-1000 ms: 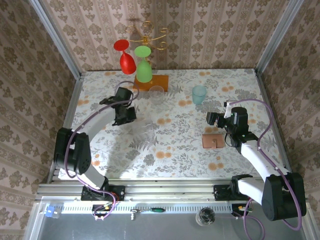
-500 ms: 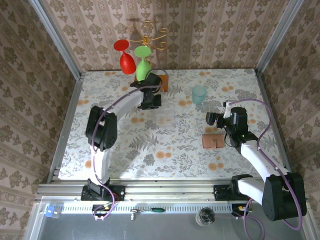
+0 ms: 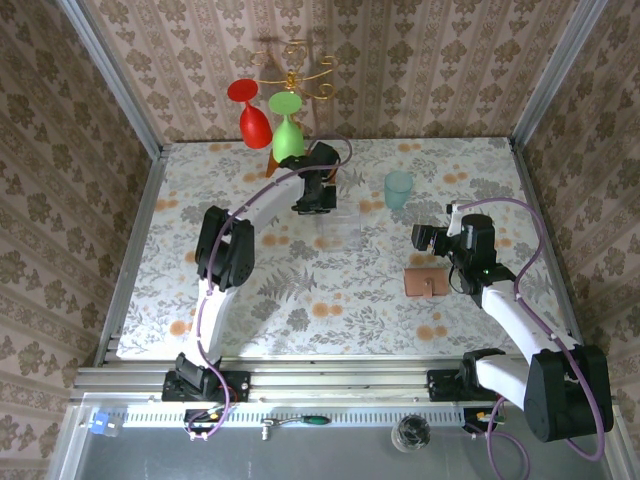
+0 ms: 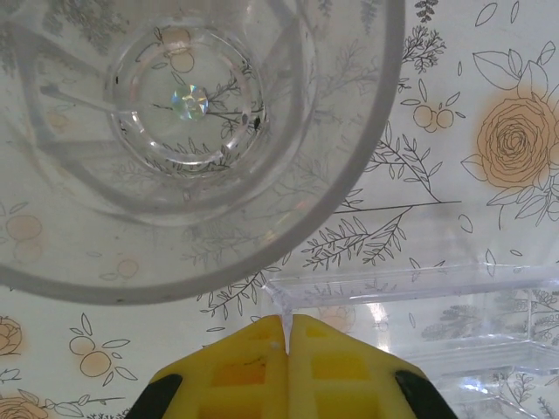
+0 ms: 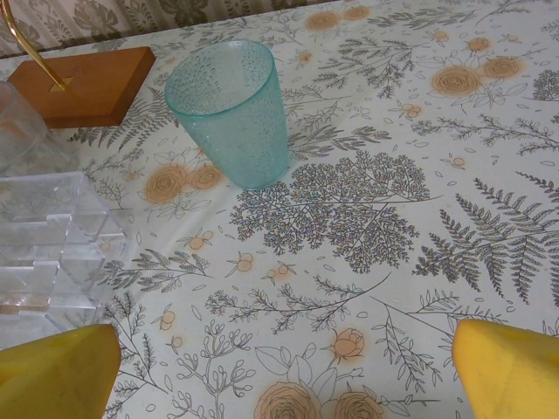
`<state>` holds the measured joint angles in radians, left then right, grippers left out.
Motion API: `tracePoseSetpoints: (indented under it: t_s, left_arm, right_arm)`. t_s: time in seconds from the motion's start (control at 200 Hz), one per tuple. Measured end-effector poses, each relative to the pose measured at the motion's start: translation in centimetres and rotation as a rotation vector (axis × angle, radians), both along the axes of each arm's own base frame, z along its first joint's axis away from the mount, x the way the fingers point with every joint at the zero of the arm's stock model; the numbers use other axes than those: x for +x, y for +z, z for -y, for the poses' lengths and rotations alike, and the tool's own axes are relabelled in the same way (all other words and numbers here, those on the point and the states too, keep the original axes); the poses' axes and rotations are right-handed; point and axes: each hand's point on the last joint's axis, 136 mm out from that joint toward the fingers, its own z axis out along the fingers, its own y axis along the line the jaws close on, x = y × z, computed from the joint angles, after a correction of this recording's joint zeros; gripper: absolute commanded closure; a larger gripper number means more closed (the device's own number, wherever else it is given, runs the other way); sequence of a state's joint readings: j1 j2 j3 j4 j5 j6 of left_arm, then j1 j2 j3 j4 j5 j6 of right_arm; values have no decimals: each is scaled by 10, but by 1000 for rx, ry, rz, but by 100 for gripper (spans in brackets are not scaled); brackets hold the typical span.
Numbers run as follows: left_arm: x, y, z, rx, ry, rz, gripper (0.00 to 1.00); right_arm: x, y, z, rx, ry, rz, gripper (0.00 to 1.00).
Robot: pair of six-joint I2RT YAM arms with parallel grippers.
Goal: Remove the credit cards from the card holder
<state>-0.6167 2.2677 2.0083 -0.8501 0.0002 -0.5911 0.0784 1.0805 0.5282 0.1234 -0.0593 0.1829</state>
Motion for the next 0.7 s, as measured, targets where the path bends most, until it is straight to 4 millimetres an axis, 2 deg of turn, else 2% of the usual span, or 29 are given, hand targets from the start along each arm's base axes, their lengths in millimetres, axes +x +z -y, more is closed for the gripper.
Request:
tracePoseSetpoints:
  t_s: [0.545, 0.7]
  left_arm:
    - [10, -3, -1, 23, 32, 6, 96]
    - [12, -3, 0, 20, 34, 7, 90]
  right_arm:
    - [0, 0, -2, 0, 6, 0, 1]
    - [0, 0, -2, 0, 5, 0, 1]
